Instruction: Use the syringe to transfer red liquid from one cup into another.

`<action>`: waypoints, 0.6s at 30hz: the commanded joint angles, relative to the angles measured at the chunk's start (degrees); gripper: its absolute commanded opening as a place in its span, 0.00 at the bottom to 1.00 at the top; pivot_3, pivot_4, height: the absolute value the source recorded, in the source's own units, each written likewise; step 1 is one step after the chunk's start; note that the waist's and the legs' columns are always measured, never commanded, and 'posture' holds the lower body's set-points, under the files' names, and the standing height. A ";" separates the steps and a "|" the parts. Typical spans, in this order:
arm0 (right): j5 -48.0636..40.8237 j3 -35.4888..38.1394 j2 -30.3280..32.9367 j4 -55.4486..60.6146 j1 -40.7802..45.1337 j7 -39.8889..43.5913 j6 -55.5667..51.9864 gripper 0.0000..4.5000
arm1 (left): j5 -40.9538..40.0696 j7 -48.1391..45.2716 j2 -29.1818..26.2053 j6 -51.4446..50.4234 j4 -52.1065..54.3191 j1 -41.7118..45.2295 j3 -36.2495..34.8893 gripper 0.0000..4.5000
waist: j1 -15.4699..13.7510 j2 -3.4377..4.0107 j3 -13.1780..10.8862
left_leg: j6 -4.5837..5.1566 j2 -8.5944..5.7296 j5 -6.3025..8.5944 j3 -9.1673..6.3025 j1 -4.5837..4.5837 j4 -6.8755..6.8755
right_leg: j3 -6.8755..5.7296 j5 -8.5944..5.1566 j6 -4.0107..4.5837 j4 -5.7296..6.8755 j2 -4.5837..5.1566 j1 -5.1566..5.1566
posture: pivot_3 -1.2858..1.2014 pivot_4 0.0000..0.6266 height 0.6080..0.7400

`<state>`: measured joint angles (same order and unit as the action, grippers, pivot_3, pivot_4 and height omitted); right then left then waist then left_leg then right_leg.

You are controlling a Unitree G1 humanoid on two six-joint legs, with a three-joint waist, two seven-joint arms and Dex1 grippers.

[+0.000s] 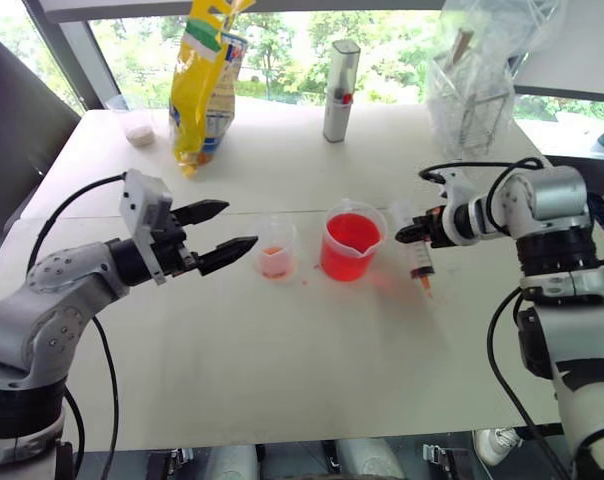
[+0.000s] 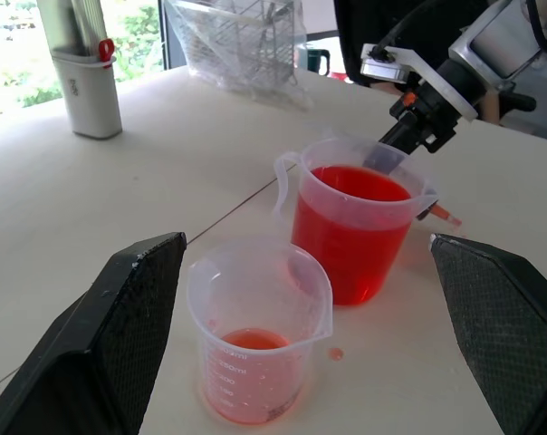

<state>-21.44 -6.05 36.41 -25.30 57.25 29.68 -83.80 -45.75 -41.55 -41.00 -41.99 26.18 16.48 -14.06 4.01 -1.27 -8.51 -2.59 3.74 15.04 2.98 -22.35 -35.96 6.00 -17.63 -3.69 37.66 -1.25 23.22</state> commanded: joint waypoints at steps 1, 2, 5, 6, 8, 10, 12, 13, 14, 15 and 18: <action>1.01 -0.72 0.00 -0.42 -0.88 0.69 1.25 0.30 | -0.97 0.16 -1.04 0.00 2.51 1.02 -0.64 0.98 | -0.01 0.00 0.00 | 0.00 0.00 0.00 0.00 0.00 0.00 | 0.00 0.00 0.00 0.00 0.00 0.00 | 0.52 0.24 1.00; 1.18 -0.84 -0.11 -0.33 -1.40 0.76 1.41 0.30 | -0.97 0.23 -1.08 -0.07 2.59 1.01 -0.59 0.98 | -0.01 -0.02 0.02 | 0.00 -0.01 0.00 0.01 0.00 0.00 | 0.00 0.00 0.00 0.00 -0.01 0.00 | 0.52 0.24 1.00; 1.25 -0.62 -0.49 0.32 -2.29 0.82 1.17 0.52 | -0.91 0.43 -1.14 -0.31 2.83 1.00 -0.35 1.00 | -0.01 -0.05 0.04 | 0.00 0.00 0.00 -0.01 0.06 -0.02 | -0.01 0.00 0.00 0.00 -0.02 -0.09 | 0.52 0.24 1.00; 1.16 -0.35 -0.55 0.57 -2.39 0.88 1.06 0.60 | -0.86 0.49 -1.14 -0.36 2.87 1.03 -0.23 1.00 | -0.02 -0.05 0.04 | 0.00 -0.01 0.00 -0.01 0.06 -0.03 | -0.01 0.00 0.00 0.00 -0.02 -0.09 | 0.52 0.24 1.00; 0.96 0.54 -0.35 1.29 -2.26 1.00 0.76 0.83 | -0.76 0.47 -1.25 -0.45 2.89 1.06 -0.04 1.00 | -0.03 -0.04 0.04 | 0.00 -0.01 0.00 -0.02 0.05 -0.05 | -0.01 0.00 0.00 0.00 -0.02 -0.10 | 0.52 0.24 1.00; 0.77 1.30 0.32 2.73 -1.92 1.19 0.23 0.99 | -0.59 0.34 -1.48 -0.48 2.74 1.15 0.17 1.00 | -0.01 -0.06 0.04 | 0.00 -0.01 0.00 -0.02 0.06 -0.09 | -0.01 0.00 -0.01 0.00 -0.02 -0.13 | 0.52 0.24 1.00; 0.13 1.81 1.65 5.63 -1.76 1.86 -0.67 0.99 | -0.39 0.12 -1.78 -0.41 2.47 1.36 0.41 1.00 | -0.02 -0.04 0.04 | 0.00 -0.02 0.00 -0.01 0.06 -0.09 | 0.00 0.00 -0.01 0.00 -0.01 -0.12 | 0.52 0.24 1.00; -0.20 1.78 2.48 7.22 -1.86 2.38 -0.83 0.99 | -0.23 -0.03 -1.95 -0.32 2.32 1.50 0.54 1.00 | -0.03 -0.03 0.03 | 0.00 -0.02 0.00 -0.01 0.06 -0.09 | 0.00 0.00 -0.01 0.00 -0.01 -0.11 | 0.52 0.24 1.00; -0.91 1.70 3.83 9.72 -2.04 3.32 -1.07 0.99 | -0.18 -0.16 -2.11 -0.27 2.16 1.69 0.61 1.00 | -0.05 -0.02 0.02 | 0.00 -0.02 0.00 0.00 0.05 -0.07 | 0.00 0.00 -0.01 0.00 -0.01 -0.10 | 0.52 0.24 1.00; -1.63 1.72 5.12 12.14 -2.20 4.26 -1.27 0.99 | -0.21 -0.26 -2.28 -0.22 2.03 1.84 0.64 1.00 | -0.10 -0.01 0.02 | 0.00 -0.02 0.00 -0.01 0.04 -0.06 | 0.00 0.00 -0.01 0.00 -0.01 -0.09 | 0.52 0.24 1.00; -3.66 0.62 11.87 22.06 -3.40 9.65 2.33 0.99 | -0.14 -0.95 -3.06 0.03 1.71 2.31 0.72 1.00 | -0.27 0.02 -0.01 | 0.00 -0.02 0.00 -0.04 -0.01 0.00 | -0.05 -0.01 -0.02 -0.03 -0.01 -0.04 | 0.52 0.24 1.00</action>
<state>-23.67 -6.30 45.94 -8.42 53.22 36.77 -83.18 -45.65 -41.95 -43.25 -42.39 27.14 17.78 -12.40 3.73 -1.26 -8.51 -2.59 3.73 15.04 2.94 -22.36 -35.92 5.94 -17.64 -3.71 37.60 -1.26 23.19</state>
